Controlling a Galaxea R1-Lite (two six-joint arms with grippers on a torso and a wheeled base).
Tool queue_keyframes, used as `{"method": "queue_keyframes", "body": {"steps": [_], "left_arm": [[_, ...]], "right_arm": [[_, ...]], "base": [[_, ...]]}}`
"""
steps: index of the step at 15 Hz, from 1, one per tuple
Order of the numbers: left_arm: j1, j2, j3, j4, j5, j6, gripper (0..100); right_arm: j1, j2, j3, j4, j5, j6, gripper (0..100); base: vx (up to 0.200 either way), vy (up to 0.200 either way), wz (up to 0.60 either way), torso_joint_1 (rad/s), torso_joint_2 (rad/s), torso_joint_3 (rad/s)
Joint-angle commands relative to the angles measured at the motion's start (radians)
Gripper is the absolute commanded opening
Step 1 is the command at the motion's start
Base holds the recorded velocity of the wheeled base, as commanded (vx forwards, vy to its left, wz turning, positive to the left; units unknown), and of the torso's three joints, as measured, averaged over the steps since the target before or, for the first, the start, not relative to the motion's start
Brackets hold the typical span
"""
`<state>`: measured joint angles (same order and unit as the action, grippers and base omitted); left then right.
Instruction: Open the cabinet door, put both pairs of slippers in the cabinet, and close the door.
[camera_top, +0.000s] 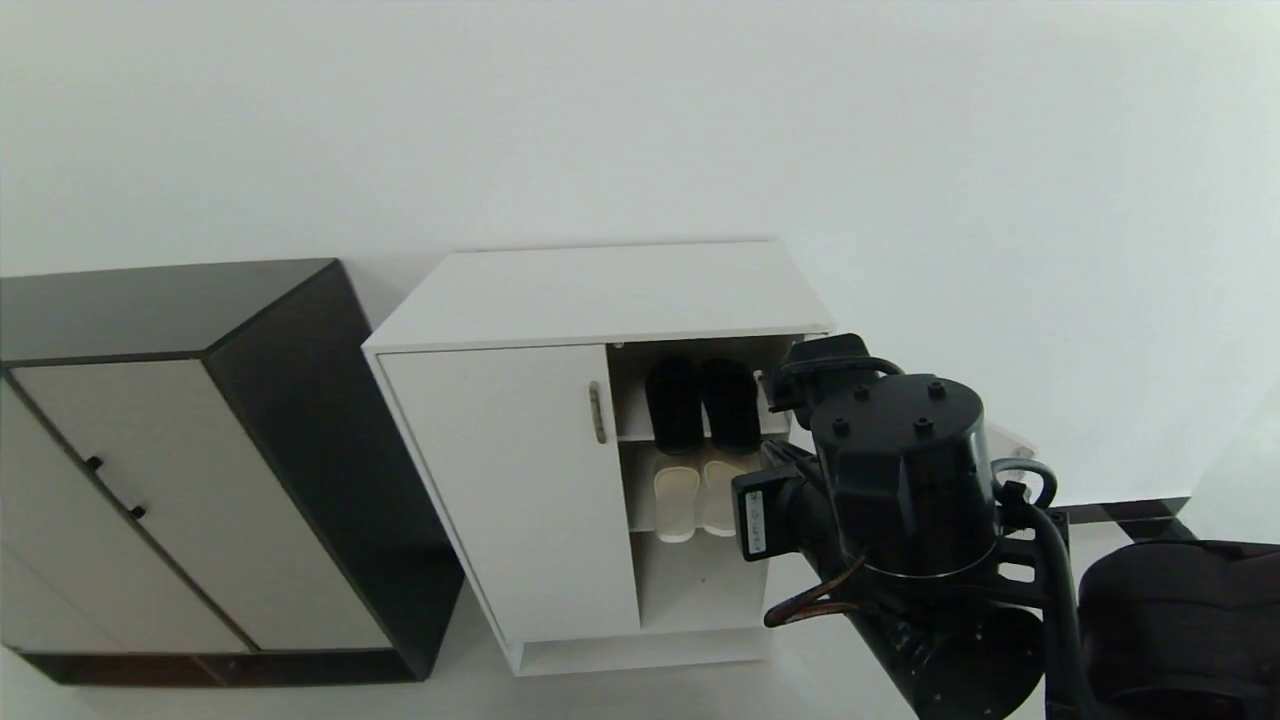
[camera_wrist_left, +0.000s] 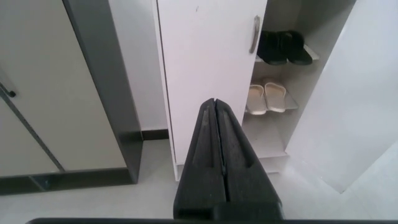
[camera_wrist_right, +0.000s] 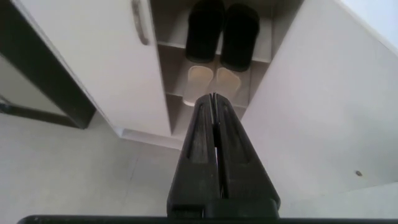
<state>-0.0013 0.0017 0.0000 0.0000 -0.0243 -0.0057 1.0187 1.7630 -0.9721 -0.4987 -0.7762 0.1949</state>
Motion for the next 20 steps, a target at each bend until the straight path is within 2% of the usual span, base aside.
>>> {"method": "queue_keyframes", "body": {"steps": [1,3,5,7,10,13,16,20], "left_arm": [[0.0,0.001,0.0,0.0,0.0,0.0,0],[0.0,0.0,0.0,0.0,0.0,0.0,0],[0.0,0.001,0.0,0.0,0.0,0.0,0],[0.0,0.001,0.0,0.0,0.0,0.001,0],[0.0,0.001,0.0,0.0,0.0,0.001,0],[0.0,0.001,0.0,0.0,0.0,0.001,0],[0.0,0.001,0.0,0.0,0.0,0.0,0],[0.0,0.001,0.0,0.0,0.0,0.001,0]], "right_arm": [[-0.003,0.0,0.001,0.002,0.0,0.0,0],[-0.006,0.0,0.0,0.002,0.0,0.0,0],[-0.068,0.001,-0.007,-0.003,0.005,-0.018,0],[-0.143,-0.007,-0.045,0.005,0.109,-0.022,0],[-0.287,0.026,-0.212,0.1,0.225,-0.015,0],[-0.371,0.076,-0.367,0.209,0.291,-0.002,0],[-0.405,0.121,-0.404,0.207,0.295,-0.002,0],[-0.462,0.188,-0.436,0.174,0.302,0.0,0]], "base": [[0.0,0.0,-0.6,0.007,0.0,0.007],[0.0,0.0,-0.6,0.012,0.0,-0.005],[0.0,0.0,0.0,0.0,0.0,0.0],[0.0,0.0,0.0,0.0,0.0,0.0],[0.0,0.0,0.0,0.0,0.0,0.0],[-0.067,0.0,0.0,-0.001,0.0,-0.002],[-0.2,0.0,0.0,0.004,0.0,0.002],[0.0,0.0,0.0,0.0,0.0,0.0]]}}
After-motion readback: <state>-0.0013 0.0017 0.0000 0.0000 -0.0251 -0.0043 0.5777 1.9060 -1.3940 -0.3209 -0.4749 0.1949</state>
